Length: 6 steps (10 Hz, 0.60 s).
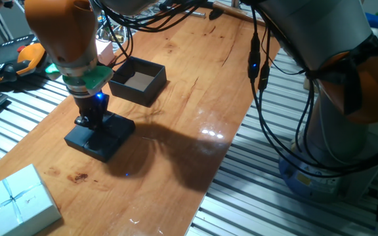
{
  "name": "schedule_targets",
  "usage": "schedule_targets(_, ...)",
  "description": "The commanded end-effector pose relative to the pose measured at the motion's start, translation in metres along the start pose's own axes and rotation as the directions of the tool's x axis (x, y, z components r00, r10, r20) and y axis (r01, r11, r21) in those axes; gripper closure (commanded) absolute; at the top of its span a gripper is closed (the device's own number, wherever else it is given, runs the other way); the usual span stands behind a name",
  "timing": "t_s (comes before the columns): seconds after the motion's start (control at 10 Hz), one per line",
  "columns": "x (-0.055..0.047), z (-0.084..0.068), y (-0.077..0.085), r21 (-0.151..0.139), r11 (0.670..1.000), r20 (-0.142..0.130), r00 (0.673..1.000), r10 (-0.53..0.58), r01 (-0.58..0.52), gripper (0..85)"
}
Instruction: Cover the box
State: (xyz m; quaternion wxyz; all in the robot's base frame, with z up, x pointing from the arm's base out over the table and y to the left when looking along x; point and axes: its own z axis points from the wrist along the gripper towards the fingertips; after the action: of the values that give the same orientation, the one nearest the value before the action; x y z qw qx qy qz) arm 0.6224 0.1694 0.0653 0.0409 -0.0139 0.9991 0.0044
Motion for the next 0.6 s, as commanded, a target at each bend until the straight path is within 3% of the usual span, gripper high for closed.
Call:
schedule_targets(0.0, 0.000, -0.004, 0.000, 0.004, 1.000, 0.000, 1.000, 0.001, -0.001, 85.0)
schedule_targets(0.5, 0.002, -0.025, -0.002, 0.011, 1.000, -0.008, 1.000, -0.010, 0.010, 85.0)
